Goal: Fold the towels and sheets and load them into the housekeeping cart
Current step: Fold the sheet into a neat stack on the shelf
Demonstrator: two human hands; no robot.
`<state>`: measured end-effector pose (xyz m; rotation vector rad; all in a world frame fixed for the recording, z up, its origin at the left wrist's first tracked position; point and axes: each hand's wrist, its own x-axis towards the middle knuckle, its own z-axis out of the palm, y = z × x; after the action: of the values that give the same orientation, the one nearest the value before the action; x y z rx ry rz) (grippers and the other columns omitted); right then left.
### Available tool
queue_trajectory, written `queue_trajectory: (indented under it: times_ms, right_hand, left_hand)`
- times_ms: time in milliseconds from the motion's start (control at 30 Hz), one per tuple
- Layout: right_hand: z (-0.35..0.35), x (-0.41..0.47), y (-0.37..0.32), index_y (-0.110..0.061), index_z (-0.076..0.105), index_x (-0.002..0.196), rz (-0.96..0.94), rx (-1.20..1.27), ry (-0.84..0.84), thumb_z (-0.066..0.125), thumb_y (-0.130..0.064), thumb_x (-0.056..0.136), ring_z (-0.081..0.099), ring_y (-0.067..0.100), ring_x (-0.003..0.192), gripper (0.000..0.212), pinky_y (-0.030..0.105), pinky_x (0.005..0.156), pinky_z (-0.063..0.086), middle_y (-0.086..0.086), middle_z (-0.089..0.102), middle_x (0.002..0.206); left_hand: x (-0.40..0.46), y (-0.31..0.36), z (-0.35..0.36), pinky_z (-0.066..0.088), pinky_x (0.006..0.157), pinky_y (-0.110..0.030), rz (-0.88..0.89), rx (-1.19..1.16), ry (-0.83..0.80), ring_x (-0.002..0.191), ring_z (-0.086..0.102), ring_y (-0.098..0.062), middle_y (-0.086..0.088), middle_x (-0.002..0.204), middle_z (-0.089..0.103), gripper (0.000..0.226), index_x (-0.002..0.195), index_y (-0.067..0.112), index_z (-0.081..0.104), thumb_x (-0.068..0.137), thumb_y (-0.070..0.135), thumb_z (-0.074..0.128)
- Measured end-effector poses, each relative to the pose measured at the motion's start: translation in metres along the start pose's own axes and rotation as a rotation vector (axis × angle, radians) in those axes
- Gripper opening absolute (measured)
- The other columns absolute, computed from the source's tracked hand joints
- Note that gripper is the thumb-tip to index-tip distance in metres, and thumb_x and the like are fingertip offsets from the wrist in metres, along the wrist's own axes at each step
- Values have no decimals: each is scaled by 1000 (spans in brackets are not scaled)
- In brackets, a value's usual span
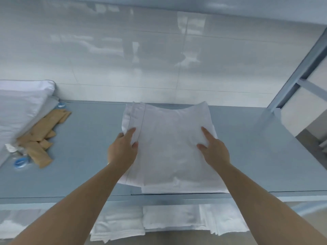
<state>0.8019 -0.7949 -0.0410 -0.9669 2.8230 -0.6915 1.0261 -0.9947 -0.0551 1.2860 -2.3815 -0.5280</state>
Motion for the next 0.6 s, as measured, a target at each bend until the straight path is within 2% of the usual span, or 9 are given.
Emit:
queue_trajectory:
  times_ms: [67,200,400,500,600]
  right_hand:
    - [-13,12,36,-46,23,147,7,8,-17,55,-40,93,56,31,107,63,35,84,45,13,59,118]
    - [-21,39,84,-47,24,147,14,48,-50,56,-41,92,56,30,106,64,33,78,42,12,59,115]
    - [2,66,108,-46,22,147,25,120,-103,58,-42,91,55,32,108,66,35,85,43,15,58,116]
    - [25,69,124,-43,14,150,105,174,-234,56,-44,92,50,34,115,71,34,88,39,21,47,130]
    - [49,58,147,-42,5,151,247,200,-374,50,-51,93,46,33,124,74,34,97,38,16,35,147]
  left_hand:
    - [-1,30,22,39,61,-29,9,-1,-3,71,48,-19,0,108,54,49,141,38,39,93,31,52]
    - [0,70,50,39,60,-29,-1,20,-1,71,51,-22,-2,108,53,50,141,37,40,93,31,53]
    - [18,78,77,42,64,-31,-47,51,-16,85,61,-31,-5,113,56,51,140,36,43,91,30,57]
    - [21,63,95,45,72,-35,-167,86,-168,97,60,-34,-9,127,48,56,144,36,36,92,32,56]
    - [12,39,108,45,93,-43,-288,98,-361,112,55,-37,-17,134,44,63,149,40,23,92,47,51]
